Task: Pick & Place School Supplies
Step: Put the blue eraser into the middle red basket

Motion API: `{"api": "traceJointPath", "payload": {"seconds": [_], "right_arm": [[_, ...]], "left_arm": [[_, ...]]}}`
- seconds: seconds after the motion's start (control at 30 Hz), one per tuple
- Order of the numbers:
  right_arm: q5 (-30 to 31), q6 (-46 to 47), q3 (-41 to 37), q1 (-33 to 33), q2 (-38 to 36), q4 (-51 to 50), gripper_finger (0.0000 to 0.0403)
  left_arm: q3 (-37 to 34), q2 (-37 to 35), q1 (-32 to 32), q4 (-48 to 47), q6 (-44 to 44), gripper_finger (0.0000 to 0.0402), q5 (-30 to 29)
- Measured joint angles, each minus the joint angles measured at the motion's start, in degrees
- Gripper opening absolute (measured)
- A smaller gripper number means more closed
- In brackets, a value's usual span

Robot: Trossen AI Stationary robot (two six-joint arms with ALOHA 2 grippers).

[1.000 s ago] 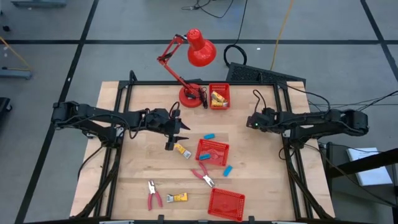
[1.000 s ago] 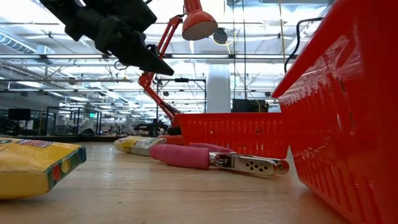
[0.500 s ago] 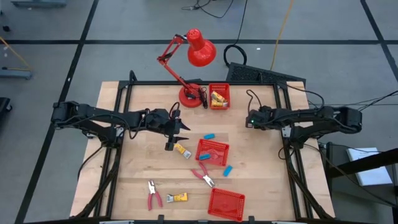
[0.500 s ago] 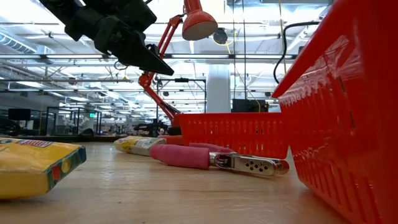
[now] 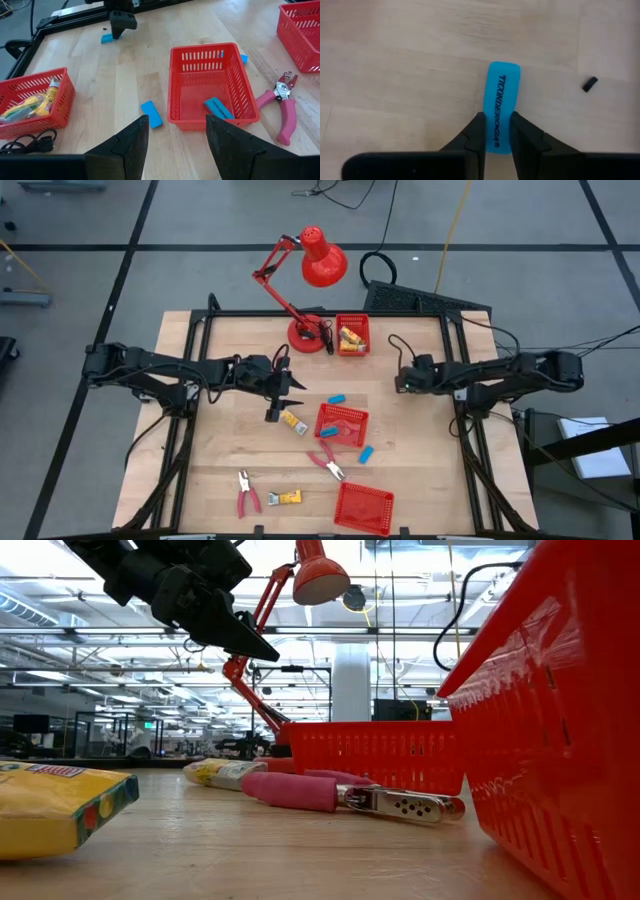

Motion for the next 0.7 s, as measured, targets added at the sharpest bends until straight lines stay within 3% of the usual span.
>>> {"api": "traceJointPath", "payload": {"seconds": [0.27, 0.7], "right_arm": [[1.03, 0.77, 0.78, 6.99, -3.13, 1.90, 0.0040], [0.41, -6.60, 7.01, 15.03, -3.20, 8.19, 0.0038]], "left_arm": [[0.00, 0.00, 0.02, 0.03, -0.21, 0.0198, -0.06], [0.00, 0.00, 0.01, 0.07, -0.68, 0.0198, -0.15]]}}
